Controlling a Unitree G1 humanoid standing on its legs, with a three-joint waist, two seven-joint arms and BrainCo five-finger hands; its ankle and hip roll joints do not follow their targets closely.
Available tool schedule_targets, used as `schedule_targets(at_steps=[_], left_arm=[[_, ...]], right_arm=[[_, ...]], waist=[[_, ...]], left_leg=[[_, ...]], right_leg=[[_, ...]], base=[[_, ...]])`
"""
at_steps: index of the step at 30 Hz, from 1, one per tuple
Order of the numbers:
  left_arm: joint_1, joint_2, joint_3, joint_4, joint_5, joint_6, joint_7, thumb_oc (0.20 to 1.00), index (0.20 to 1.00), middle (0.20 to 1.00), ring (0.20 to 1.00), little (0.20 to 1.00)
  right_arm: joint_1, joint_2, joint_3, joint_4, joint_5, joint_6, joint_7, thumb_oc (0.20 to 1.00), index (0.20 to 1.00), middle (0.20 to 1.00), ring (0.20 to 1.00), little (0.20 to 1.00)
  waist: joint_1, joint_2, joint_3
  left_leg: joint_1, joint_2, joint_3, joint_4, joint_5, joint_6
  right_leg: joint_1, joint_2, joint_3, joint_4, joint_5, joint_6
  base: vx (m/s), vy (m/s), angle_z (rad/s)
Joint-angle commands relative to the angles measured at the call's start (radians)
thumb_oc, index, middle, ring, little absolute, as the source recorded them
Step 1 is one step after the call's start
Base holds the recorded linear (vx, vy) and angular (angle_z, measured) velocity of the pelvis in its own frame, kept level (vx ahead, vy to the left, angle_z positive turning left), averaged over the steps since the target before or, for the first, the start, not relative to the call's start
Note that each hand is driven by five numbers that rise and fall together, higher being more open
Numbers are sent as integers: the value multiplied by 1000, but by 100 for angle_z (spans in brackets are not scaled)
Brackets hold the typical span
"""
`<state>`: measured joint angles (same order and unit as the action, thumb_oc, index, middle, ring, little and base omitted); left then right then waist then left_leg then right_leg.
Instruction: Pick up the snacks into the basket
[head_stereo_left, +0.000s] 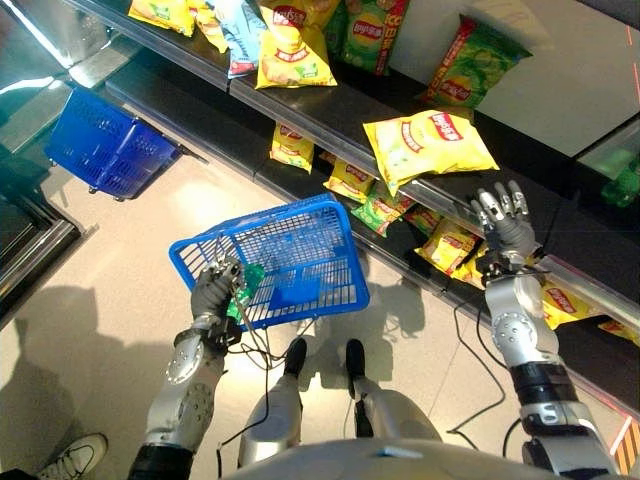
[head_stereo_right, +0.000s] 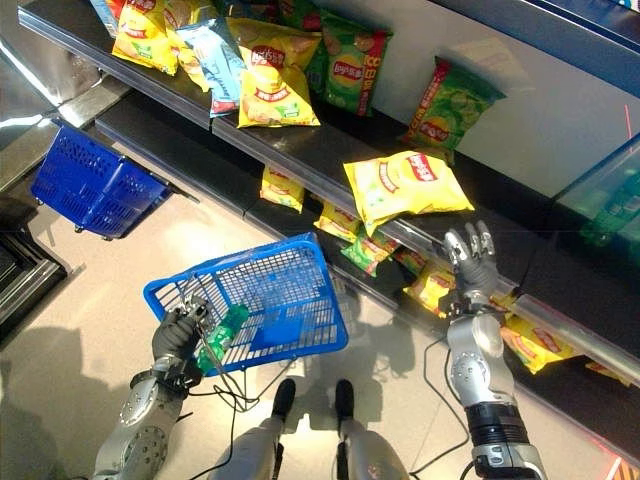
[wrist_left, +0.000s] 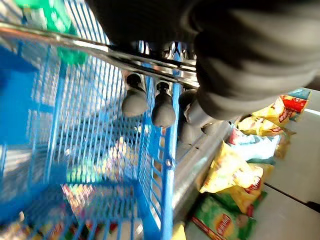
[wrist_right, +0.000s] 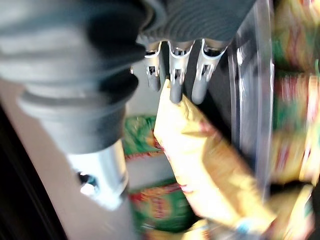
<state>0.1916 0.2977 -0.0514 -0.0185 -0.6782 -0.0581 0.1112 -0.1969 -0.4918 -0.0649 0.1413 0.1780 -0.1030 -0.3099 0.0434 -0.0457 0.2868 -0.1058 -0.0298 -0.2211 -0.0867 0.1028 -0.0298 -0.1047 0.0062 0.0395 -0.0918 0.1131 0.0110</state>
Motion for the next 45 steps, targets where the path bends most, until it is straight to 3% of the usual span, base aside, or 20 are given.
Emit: schedule_targets(at_steps=[1,3,4,7,14,21,32,45], left_arm=[[-65,63,54,-135,70,-175,-52,200,200,200,200,200],[-68,69,51,-139,68,-181,-56,200,200,200,200,200],[-68,80,41,-144,62,-186,-59,200,200,200,200,200],[-70,90,34,-141,58,-188,-59,200,200,200,200,200],[-79,107,15,-141,52,-191,-70,200,200,200,200,200],[-85,124,-18,-160,33,-195,-58,200,200,200,200,200],[-117,140,-32,-197,32,-219,-26,200,200,200,200,200],[-140,155,-55,-230,21,-235,-12,200,200,200,200,200]], right_arm=[[-73,-207,9,90,-460,28,-99,1000,1000,1000,1000,1000],[-93,-247,31,114,-509,35,-89,1000,1000,1000,1000,1000],[-109,-313,56,133,-600,52,-86,1000,1000,1000,1000,1000],[-131,-366,99,192,-667,60,-76,1000,1000,1000,1000,1000],[-243,-435,223,351,-733,89,-43,1000,1000,1000,1000,1000],[-380,-471,378,541,-715,111,-12,1000,1000,1000,1000,1000],[-554,-456,510,713,-641,124,-11,1000,1000,1000,1000,1000],[-752,-470,586,818,-547,129,-51,1000,1000,1000,1000,1000]], waist=[[1,-17,-131],[1,-19,-131],[4,-32,-133],[7,-45,-135],[24,-85,-131],[51,-118,-73],[88,-111,39],[121,-92,109]], left_leg=[[52,-17,-27,29,-127,8],[53,-17,-30,26,-127,7],[58,-16,-35,25,-129,6],[61,-15,-39,23,-131,4],[68,-12,-48,30,-143,2],[25,-17,-69,64,-139,-4],[-76,-38,-89,136,-134,-2],[-158,-57,-134,161,-110,-11]], right_leg=[[19,-41,-32,5,-105,89],[21,-42,-35,5,-105,89],[25,-42,-39,5,-104,91],[30,-41,-44,5,-105,93],[43,-41,-58,5,-108,93],[15,-42,-83,24,-104,85],[-78,-51,-117,103,-116,79],[-131,-60,-154,143,-132,73]], base=[[35,-1,13],[33,-6,10],[23,-8,7],[18,-13,6],[16,-15,6],[-24,-10,8],[-54,-4,10],[-34,-10,16]])
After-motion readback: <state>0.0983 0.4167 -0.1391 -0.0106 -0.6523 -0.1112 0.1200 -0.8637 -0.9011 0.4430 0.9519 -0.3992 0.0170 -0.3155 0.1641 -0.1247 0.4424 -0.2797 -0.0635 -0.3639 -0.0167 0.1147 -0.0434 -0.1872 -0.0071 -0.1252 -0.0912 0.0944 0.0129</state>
